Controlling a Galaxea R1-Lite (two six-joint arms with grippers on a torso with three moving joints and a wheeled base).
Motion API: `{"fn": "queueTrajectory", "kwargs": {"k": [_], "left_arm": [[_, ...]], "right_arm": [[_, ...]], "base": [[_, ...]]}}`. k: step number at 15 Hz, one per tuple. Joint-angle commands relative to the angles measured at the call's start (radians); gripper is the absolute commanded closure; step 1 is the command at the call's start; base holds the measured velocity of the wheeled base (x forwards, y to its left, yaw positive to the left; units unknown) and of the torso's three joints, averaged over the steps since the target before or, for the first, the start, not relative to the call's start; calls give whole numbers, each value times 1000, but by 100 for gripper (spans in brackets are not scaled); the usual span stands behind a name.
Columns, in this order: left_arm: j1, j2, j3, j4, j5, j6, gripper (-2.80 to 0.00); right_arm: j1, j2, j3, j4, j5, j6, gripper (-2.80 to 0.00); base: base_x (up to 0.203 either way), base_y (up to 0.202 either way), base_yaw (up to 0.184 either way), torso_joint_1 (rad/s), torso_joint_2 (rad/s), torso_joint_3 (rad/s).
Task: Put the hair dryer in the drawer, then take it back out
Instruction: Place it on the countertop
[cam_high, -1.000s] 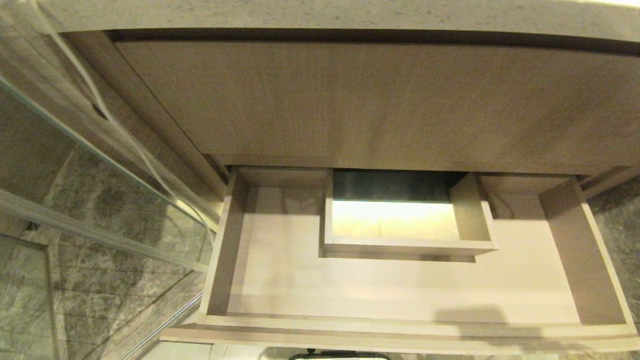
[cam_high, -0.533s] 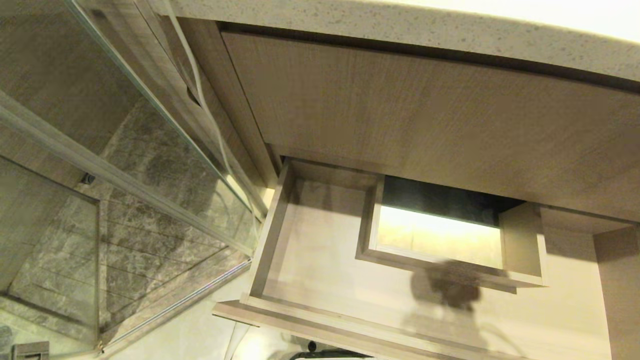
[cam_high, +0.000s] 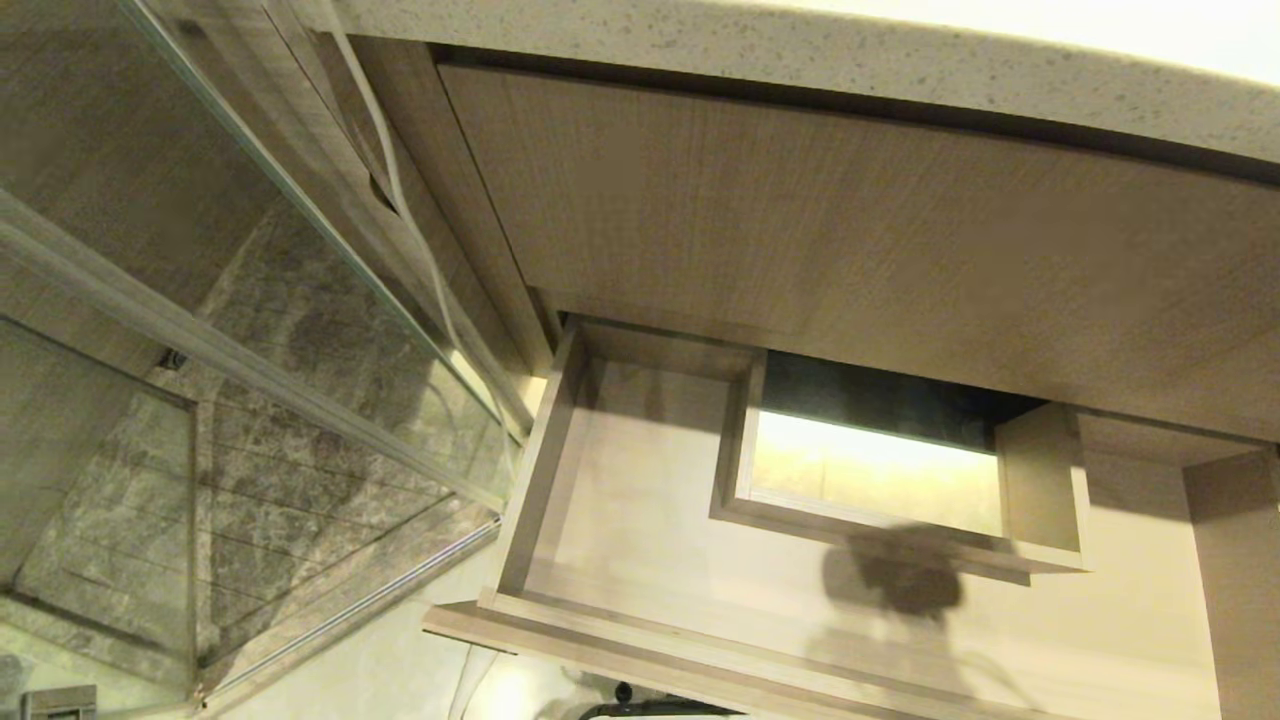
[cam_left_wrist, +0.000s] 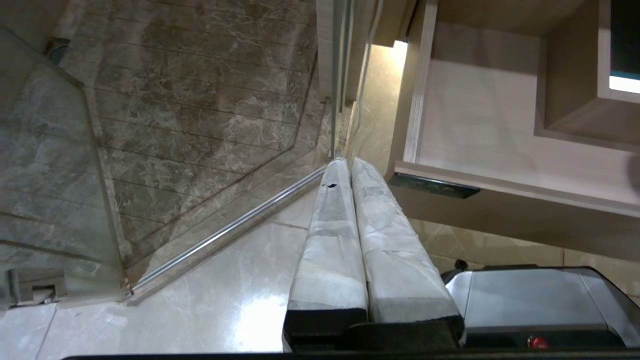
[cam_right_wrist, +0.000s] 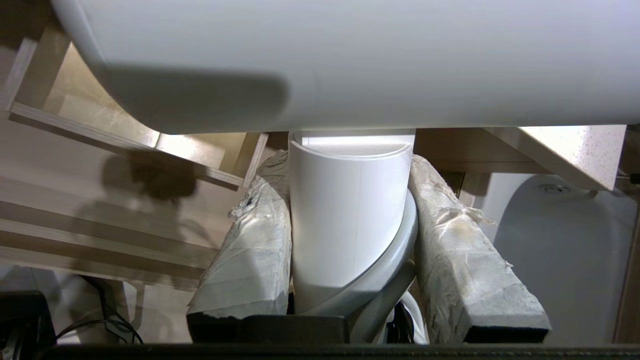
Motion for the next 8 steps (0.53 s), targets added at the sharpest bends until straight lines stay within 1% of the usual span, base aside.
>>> {"fn": "queueTrajectory", "kwargs": {"k": [1,2,3,8], "left_arm": [[-1,0,0,-1,0,0,0],[-1,0,0,-1,0,0,0],[-1,2,0,-1,0,0,0],[-1,0,0,-1,0,0,0]], "right_arm": [[0,2,-4,3,1,-3,0],[0,0,-4,5,1,-3,0],[0,0,-3,5,1,-3,0],[0,-5,5,11,-7,-7,0]], "base": [[0,0,0,0,0,0],[0,0,0,0,0,0],[6,11,-94,6,6,2],[0,9,-166,3,2,0]]}}
